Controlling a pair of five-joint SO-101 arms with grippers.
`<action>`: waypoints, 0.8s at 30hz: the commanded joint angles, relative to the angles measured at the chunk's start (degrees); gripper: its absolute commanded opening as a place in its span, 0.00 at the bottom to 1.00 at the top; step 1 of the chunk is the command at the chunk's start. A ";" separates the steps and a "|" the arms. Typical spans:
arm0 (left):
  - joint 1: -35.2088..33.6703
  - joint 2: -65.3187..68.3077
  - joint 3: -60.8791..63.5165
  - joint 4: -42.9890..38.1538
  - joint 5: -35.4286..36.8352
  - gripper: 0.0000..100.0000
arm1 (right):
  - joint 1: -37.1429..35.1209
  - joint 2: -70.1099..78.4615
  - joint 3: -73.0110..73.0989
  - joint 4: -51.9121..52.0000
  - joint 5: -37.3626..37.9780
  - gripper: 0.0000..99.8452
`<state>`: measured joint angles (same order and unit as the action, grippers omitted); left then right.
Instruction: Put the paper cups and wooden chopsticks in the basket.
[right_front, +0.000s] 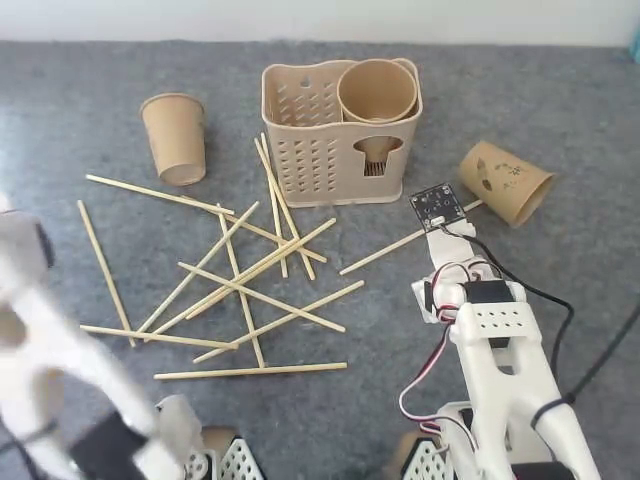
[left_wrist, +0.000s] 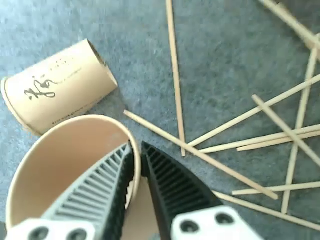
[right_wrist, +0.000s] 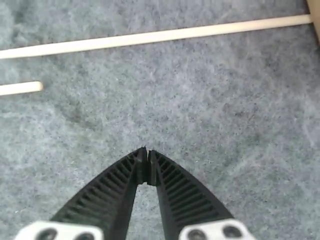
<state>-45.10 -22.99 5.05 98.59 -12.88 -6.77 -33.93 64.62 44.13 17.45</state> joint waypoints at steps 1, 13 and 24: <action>8.88 -12.57 -0.48 1.67 4.22 0.01 | 0.75 -1.98 -0.53 -1.01 0.88 0.01; 35.25 -20.13 -6.55 -12.04 22.33 0.01 | 0.84 -1.98 -0.44 -1.01 0.88 0.01; 48.18 -0.70 -22.46 -27.69 27.34 0.01 | 0.84 -1.98 -0.26 -1.89 1.05 0.01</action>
<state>0.26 -28.35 -11.12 76.09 12.35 -6.77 -33.93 64.62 44.13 17.45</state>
